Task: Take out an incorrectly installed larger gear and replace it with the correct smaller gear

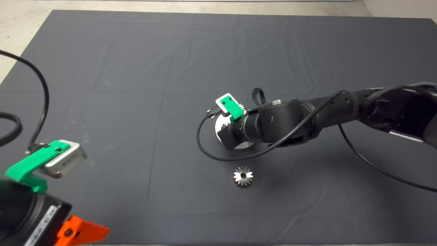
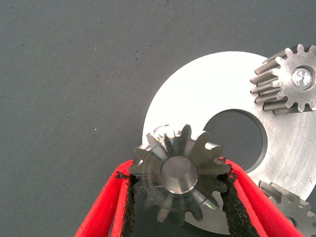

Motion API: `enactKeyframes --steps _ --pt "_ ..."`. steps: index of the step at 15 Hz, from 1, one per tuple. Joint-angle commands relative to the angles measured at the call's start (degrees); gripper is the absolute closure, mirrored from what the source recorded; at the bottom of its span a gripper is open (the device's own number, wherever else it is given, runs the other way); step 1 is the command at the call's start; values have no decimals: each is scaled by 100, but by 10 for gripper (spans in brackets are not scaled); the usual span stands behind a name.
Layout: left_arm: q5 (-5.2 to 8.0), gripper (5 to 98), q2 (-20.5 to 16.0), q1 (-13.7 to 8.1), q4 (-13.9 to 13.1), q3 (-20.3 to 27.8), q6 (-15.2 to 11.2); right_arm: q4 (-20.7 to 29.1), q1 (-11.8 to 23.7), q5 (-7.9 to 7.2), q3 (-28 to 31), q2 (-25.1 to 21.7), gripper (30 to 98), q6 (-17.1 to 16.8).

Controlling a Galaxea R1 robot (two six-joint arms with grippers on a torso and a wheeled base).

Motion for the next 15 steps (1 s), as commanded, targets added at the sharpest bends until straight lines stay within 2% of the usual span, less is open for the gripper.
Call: enactKeyframes --steps 1,15 --pt "9 60 -9 -28 -90 65 -20 -304 35 -173 -3 -9 889 -14" --pt "9 60 -9 8 -90 65 -20 -338 -18 -155 -73 61 889 -5"
